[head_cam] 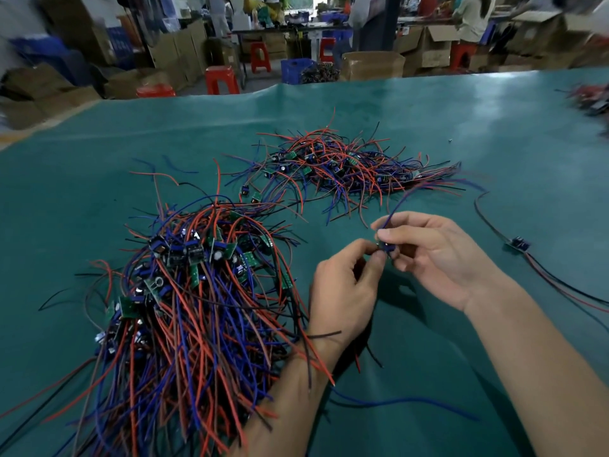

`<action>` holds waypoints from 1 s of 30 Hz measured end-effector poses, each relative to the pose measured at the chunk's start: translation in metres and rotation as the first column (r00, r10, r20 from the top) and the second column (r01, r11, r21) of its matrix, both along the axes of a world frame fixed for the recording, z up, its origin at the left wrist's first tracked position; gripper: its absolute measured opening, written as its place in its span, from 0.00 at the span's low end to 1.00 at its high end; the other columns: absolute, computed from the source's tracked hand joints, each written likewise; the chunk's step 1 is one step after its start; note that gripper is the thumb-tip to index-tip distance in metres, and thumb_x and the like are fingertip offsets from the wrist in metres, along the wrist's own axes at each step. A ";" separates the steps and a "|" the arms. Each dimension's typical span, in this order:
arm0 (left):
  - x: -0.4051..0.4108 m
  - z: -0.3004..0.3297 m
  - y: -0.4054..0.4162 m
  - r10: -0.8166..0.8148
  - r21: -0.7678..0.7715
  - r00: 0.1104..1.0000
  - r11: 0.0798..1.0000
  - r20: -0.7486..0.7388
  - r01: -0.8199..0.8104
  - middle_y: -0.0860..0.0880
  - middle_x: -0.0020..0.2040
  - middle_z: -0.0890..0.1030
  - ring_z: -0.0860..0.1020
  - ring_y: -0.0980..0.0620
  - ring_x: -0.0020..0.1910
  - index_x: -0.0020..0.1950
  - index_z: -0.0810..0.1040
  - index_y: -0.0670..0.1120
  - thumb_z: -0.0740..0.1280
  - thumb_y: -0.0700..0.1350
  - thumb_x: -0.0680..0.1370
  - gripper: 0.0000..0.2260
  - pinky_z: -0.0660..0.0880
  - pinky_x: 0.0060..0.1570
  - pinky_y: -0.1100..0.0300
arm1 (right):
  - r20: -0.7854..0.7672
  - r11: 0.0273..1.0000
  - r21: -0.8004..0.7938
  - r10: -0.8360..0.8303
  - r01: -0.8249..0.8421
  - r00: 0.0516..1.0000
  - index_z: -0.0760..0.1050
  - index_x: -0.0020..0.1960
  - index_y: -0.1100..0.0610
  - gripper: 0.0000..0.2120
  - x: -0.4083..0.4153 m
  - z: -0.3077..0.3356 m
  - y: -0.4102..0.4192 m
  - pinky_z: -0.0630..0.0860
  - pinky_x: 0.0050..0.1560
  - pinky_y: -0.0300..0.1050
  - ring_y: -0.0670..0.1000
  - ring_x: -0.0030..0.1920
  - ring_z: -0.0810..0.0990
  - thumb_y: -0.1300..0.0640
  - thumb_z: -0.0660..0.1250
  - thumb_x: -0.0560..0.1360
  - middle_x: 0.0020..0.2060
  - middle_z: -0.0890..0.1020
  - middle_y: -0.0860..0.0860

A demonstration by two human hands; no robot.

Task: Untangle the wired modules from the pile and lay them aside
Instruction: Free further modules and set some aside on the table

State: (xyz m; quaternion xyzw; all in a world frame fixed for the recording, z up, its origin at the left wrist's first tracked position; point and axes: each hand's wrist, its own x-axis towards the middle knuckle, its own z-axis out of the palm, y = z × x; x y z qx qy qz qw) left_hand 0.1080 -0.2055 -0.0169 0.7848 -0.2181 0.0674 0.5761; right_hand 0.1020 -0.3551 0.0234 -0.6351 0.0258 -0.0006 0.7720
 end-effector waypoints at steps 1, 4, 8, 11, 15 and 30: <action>0.000 0.000 0.000 0.004 0.007 1.000 1.000 0.003 -0.004 0.52 0.31 0.74 0.70 0.52 0.32 0.48 0.81 0.46 0.67 0.47 0.81 0.07 0.72 0.37 0.51 | 0.006 1.000 -0.024 -0.019 0.019 1.000 0.86 0.41 0.55 0.06 0.000 0.000 -0.002 0.67 0.27 0.36 0.46 0.31 0.74 0.57 0.76 0.63 0.34 0.80 0.50; 0.001 -0.001 0.001 0.018 0.006 1.000 1.000 -0.006 -0.018 0.49 0.36 0.80 0.76 0.48 0.38 0.45 0.80 0.45 0.66 0.46 0.81 0.07 0.75 0.43 0.48 | 0.058 0.987 -0.107 -0.112 0.118 0.992 0.87 0.41 0.57 0.13 -0.002 0.000 -0.004 0.66 0.26 0.36 0.46 0.32 0.74 0.51 0.79 0.60 0.35 0.82 0.50; 0.001 -0.001 0.000 0.010 0.006 1.000 1.000 0.003 -0.010 0.50 0.35 0.79 0.74 0.51 0.36 0.44 0.79 0.46 0.65 0.47 0.80 0.08 0.75 0.43 0.50 | 0.222 0.914 -0.219 -0.295 0.342 0.930 0.88 0.38 0.53 0.02 0.002 -0.004 -0.007 0.68 0.28 0.35 0.44 0.30 0.73 0.57 0.80 0.68 0.31 0.83 0.49; 0.002 -0.002 0.000 0.005 0.025 1.000 1.000 0.001 -0.005 0.53 0.31 0.74 0.69 0.57 0.32 0.43 0.79 0.48 0.66 0.46 0.80 0.08 0.71 0.39 0.54 | 0.385 0.794 -0.317 -0.391 0.518 0.836 0.86 0.36 0.44 0.10 0.004 -0.006 -0.018 0.71 0.34 0.35 0.41 0.31 0.73 0.58 0.78 0.72 0.31 0.83 0.43; 0.001 -0.002 0.000 -0.007 0.053 1.000 0.999 -0.020 0.008 0.52 0.30 0.73 0.68 0.55 0.32 0.42 0.79 0.50 0.64 0.51 0.79 0.08 0.70 0.38 0.54 | 0.475 0.621 -0.292 -0.566 0.727 0.674 0.84 0.37 0.44 0.04 0.003 -0.004 -0.042 0.73 0.39 0.50 0.44 0.35 0.73 0.49 0.76 0.71 0.33 0.81 0.42; 0.006 -0.004 0.001 0.180 -0.111 0.983 0.977 -0.022 -0.182 0.53 0.30 0.71 0.66 0.55 0.31 0.42 0.75 0.46 0.64 0.45 0.83 0.10 0.68 0.34 0.54 | -0.007 0.945 -0.310 -0.116 0.108 0.993 0.85 0.44 0.57 0.12 -0.001 -0.005 -0.001 0.71 0.25 0.38 0.47 0.33 0.80 0.47 0.75 0.73 0.38 0.86 0.53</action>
